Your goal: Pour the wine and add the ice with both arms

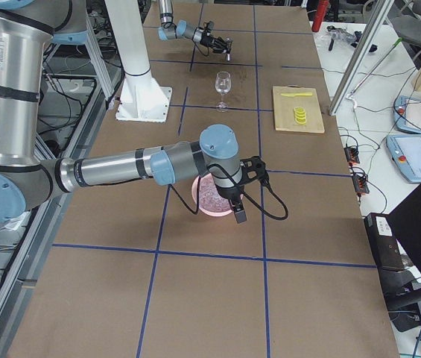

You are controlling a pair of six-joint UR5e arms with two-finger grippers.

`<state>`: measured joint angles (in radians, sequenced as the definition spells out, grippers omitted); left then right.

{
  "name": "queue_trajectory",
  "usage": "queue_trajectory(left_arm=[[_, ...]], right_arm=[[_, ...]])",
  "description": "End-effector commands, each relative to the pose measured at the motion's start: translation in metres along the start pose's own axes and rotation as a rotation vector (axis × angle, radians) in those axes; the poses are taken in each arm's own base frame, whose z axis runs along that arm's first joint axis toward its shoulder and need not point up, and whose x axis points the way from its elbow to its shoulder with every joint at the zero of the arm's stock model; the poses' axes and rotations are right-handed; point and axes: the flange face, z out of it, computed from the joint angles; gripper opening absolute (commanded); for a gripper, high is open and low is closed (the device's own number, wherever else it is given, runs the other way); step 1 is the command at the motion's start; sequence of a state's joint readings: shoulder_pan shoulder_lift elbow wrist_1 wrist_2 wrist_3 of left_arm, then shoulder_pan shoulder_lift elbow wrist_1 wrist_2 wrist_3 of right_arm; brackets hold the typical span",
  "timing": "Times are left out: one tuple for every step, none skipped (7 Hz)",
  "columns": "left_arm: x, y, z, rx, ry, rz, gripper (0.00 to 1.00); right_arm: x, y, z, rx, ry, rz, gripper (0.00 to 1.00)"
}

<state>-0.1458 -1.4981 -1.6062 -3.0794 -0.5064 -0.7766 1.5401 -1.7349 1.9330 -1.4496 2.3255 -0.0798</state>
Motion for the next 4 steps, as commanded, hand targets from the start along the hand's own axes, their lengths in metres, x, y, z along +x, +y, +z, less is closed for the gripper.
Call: queue_trajectory(left_arm=[[0.038,-0.038,0.002,0.098,0.093,0.015,0.0],[0.054,-0.043,0.007,0.097,0.119,0.003,0.0],[0.081,-0.053,0.019,0.104,0.113,0.003,0.0],[0.105,-0.062,0.029,0.106,0.106,0.007,0.0]], right_arm=[[0.0,-0.001,0.0,0.0,0.0,0.0,1.0],[0.0,-0.001,0.0,0.0,0.0,0.0,1.0],[0.0,-0.001,0.0,0.0,0.0,0.0,1.0],[0.0,-0.001,0.0,0.0,0.0,0.0,1.0]])
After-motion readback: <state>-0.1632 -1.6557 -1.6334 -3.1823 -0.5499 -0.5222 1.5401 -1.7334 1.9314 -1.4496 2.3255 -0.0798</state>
